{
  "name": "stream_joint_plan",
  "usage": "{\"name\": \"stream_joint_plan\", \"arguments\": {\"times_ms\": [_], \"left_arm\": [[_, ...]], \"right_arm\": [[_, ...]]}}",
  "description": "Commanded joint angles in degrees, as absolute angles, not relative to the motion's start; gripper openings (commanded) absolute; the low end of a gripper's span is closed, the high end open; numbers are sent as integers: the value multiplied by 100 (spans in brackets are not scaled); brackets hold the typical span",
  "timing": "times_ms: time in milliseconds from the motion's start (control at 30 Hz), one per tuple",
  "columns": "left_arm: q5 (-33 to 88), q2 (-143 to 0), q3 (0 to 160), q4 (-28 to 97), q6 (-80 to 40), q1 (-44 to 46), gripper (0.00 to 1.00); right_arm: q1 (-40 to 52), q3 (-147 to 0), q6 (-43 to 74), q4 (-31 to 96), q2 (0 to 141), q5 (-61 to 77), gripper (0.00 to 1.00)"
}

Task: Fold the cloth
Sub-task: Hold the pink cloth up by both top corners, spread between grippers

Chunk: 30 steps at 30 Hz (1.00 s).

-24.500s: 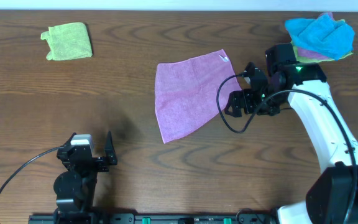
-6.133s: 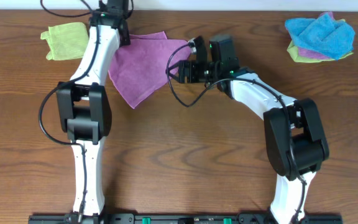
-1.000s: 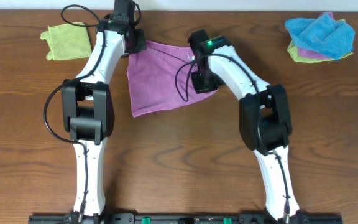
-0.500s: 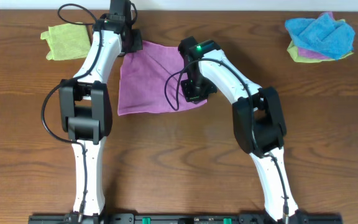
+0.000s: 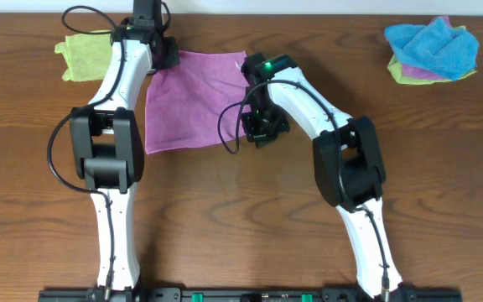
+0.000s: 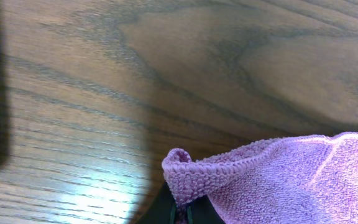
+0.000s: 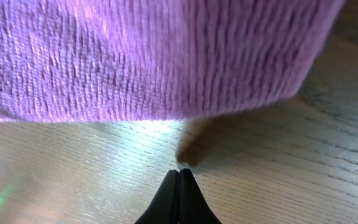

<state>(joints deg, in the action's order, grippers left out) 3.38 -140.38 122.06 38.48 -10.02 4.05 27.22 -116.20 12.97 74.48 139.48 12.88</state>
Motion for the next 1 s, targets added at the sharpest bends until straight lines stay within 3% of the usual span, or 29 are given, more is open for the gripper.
{"name": "stream_joint_plan", "arguments": {"times_ms": [0, 200, 333, 533, 967], "left_arm": [[257, -14134, 12186, 3833, -875, 403, 6], [259, -14134, 12186, 3835, -878, 403, 6], [259, -14134, 12186, 3835, -878, 403, 6], [261, -14134, 12186, 3881, -878, 403, 6], [458, -14134, 12186, 3920, -882, 403, 6]], "right_arm": [[2648, -12077, 1238, 7448, 14046, 1328, 1], [2482, -12971, 1236, 7175, 14046, 727, 1], [2239, -13043, 1243, 6289, 14051, 1009, 22], [1708, -13041, 1365, 5043, 14090, 1796, 32], [1385, -13041, 2154, 3017, 14763, 3260, 40]]}}
